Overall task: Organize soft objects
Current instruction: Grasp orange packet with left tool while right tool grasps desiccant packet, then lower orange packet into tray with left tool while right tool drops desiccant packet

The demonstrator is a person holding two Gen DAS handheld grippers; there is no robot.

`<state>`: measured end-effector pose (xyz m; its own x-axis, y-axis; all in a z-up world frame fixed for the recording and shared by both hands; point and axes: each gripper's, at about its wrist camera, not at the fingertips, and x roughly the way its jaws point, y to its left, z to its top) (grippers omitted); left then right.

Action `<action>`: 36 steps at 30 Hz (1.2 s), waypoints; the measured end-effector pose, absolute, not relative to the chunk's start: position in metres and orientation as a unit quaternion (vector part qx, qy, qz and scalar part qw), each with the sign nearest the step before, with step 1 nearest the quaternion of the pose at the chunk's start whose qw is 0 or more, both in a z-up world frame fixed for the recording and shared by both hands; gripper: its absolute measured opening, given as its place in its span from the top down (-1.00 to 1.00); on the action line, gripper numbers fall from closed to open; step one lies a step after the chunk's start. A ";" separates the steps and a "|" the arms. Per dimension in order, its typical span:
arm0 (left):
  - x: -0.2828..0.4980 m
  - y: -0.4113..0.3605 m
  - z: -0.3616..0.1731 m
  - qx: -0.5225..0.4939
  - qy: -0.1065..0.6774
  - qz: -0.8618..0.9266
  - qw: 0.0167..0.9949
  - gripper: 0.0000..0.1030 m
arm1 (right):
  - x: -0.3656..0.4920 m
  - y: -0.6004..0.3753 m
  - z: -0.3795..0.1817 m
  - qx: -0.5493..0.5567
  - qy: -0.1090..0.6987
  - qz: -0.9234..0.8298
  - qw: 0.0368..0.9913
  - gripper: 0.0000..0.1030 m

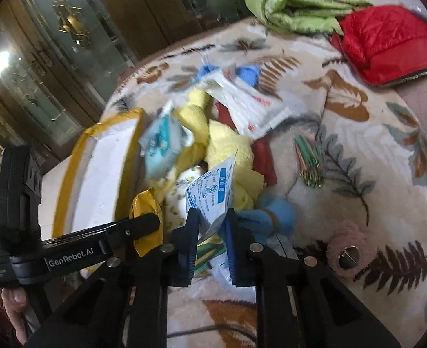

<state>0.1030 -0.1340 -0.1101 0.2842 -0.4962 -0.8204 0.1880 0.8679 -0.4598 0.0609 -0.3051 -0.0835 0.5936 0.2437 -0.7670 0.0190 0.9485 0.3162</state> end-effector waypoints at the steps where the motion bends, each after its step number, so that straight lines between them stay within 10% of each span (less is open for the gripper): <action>1: 0.099 -0.131 -0.102 -0.138 0.551 -0.215 0.794 0.15 | 0.057 -0.302 -0.078 0.141 0.441 0.066 0.884 0.69; 27: 0.038 0.000 -0.039 -0.200 0.486 -0.119 0.842 0.15 | 0.027 -0.220 -0.032 0.116 0.381 0.226 0.889 0.85; 29: 0.041 0.004 -0.050 -0.207 0.493 -0.119 0.837 0.15 | 0.031 -0.225 -0.054 0.113 0.412 0.208 0.880 0.19; 30: 0.042 0.004 -0.055 -0.211 0.495 -0.120 0.834 0.15 | 0.034 -0.226 -0.064 0.114 0.429 0.205 0.872 -0.57; 36: 0.050 0.003 -0.075 -0.214 0.511 -0.122 0.824 0.15 | 0.051 -0.220 -0.121 0.100 0.490 0.178 0.848 -0.41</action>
